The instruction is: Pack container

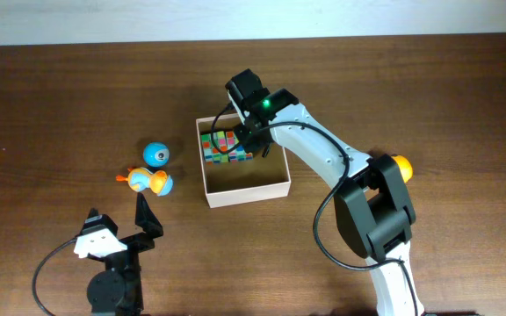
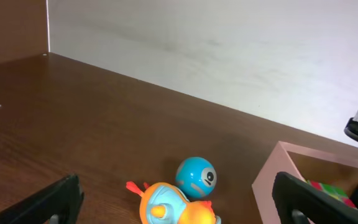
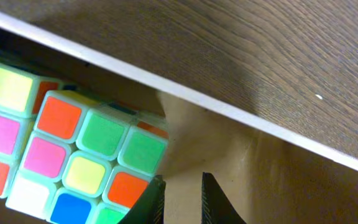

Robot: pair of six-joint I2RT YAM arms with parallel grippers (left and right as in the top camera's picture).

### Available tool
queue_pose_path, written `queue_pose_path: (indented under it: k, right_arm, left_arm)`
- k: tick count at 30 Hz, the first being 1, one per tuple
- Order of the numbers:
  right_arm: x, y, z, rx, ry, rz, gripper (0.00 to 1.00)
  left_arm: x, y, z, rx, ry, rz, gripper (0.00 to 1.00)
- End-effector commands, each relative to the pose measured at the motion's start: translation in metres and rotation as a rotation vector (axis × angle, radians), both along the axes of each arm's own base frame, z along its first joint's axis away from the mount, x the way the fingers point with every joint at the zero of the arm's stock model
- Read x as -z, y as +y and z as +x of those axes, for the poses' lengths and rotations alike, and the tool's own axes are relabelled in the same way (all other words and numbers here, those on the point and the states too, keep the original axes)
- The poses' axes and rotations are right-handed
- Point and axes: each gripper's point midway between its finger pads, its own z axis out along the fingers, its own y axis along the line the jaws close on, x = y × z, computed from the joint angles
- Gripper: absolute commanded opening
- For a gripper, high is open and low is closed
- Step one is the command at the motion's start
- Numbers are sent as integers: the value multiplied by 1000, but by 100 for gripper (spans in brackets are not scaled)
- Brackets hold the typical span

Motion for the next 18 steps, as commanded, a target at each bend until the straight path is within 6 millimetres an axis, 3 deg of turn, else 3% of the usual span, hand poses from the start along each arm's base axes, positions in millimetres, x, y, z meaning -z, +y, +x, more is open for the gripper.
queue_pose_path:
  k: [1,6,18]
  right_arm:
    - [2,9,-5,-52,21,29,16]
    - [2,7,-3,-45,10,19,17]
    - [2,-32,15,195,0,4,19]
  left_arm:
    - [1,2,0,-11,0,16,99]
    - [1,2,0,-11,0,16,99]
    - [1,2,0,-11,0,16,99]
